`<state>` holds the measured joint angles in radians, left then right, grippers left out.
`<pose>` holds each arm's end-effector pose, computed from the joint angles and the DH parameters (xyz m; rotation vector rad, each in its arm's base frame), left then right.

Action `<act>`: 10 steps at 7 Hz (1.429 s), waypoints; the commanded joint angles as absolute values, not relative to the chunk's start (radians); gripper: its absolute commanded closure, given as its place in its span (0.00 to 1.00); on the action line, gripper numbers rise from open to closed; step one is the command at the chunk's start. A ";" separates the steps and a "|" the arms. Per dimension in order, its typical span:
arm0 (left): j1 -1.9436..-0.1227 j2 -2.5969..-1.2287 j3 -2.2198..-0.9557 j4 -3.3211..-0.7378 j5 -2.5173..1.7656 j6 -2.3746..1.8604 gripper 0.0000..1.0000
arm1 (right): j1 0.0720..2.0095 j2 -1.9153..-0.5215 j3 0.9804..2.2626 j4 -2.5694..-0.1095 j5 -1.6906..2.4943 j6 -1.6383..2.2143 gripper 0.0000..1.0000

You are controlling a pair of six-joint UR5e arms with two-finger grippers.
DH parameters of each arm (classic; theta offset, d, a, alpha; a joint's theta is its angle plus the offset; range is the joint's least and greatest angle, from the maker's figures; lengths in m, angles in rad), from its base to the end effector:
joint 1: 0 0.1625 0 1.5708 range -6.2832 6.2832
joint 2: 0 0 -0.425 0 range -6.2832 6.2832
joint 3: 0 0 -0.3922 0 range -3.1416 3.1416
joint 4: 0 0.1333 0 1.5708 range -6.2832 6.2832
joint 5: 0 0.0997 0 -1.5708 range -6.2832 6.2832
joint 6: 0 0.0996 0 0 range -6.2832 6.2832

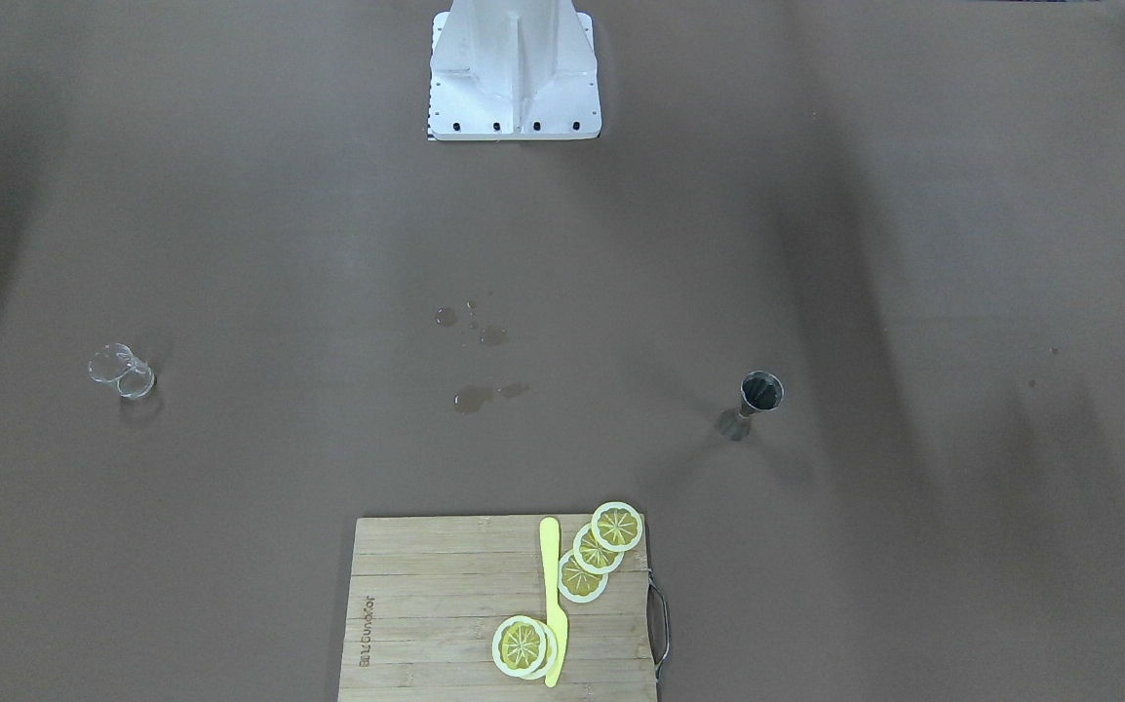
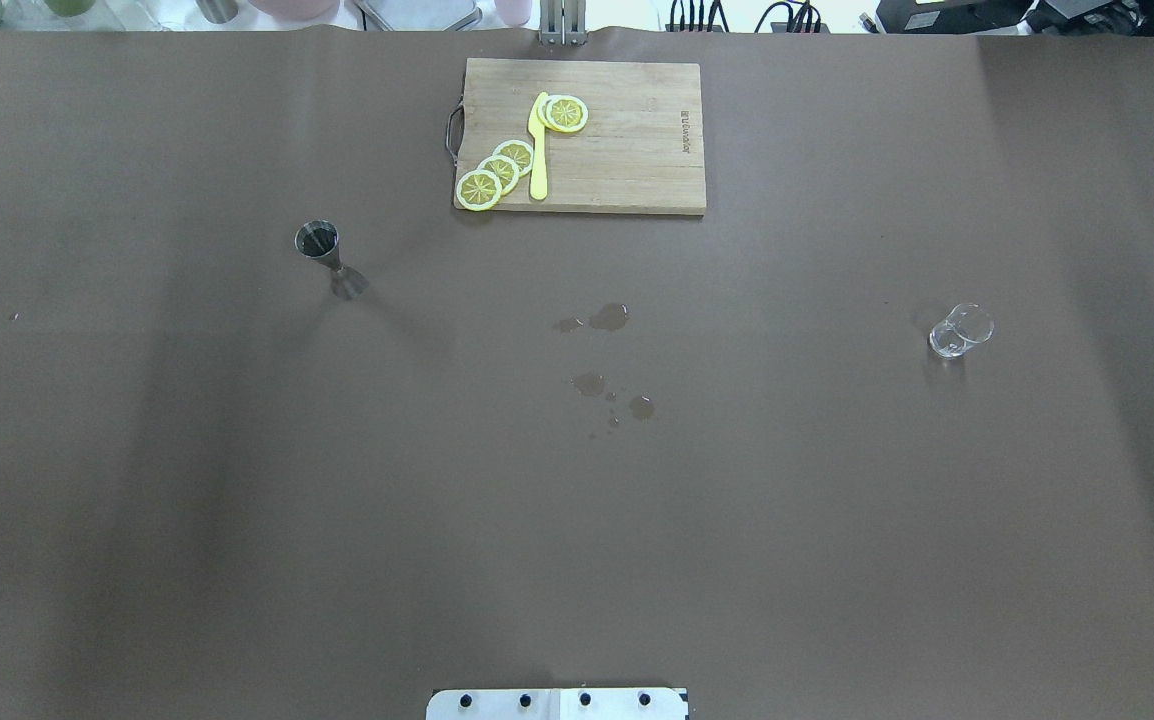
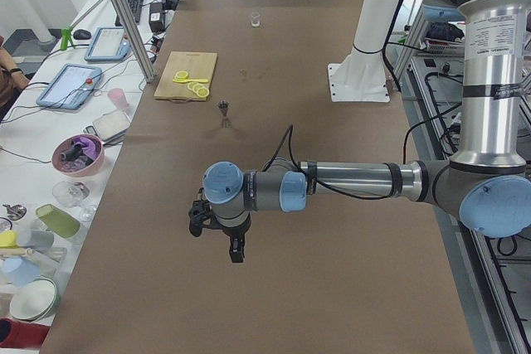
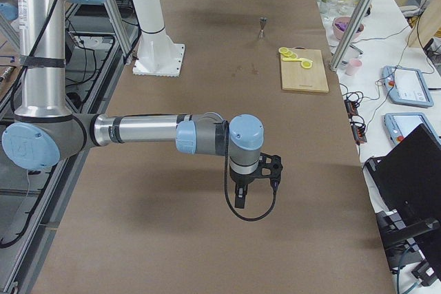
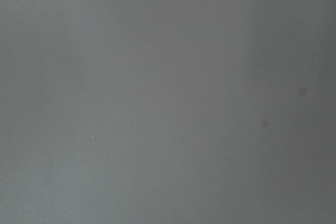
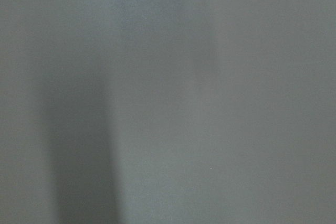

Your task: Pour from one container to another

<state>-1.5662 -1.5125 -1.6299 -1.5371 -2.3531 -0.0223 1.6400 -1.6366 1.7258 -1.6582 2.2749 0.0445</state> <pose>-0.0610 -0.4650 0.6603 -0.0417 0.7818 -0.0296 0.1006 -0.4567 0.6274 0.0104 -0.7044 0.1083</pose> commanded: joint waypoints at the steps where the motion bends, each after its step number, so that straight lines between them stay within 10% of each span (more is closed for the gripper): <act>1: -1.566 -1.513 -1.631 -1.537 -2.353 -0.021 0.02 | 1.644 -1.634 1.726 -1.658 2.275 0.044 0.00; 10: -1.565 -1.525 -1.580 -1.543 -2.353 -0.017 0.02 | 1.644 -1.634 1.726 -1.658 2.275 0.044 0.00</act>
<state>-1.5655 -1.5210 -1.6034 -1.5406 -2.3532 -0.0178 1.6444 -1.6336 1.7259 -1.6582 2.2749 0.0445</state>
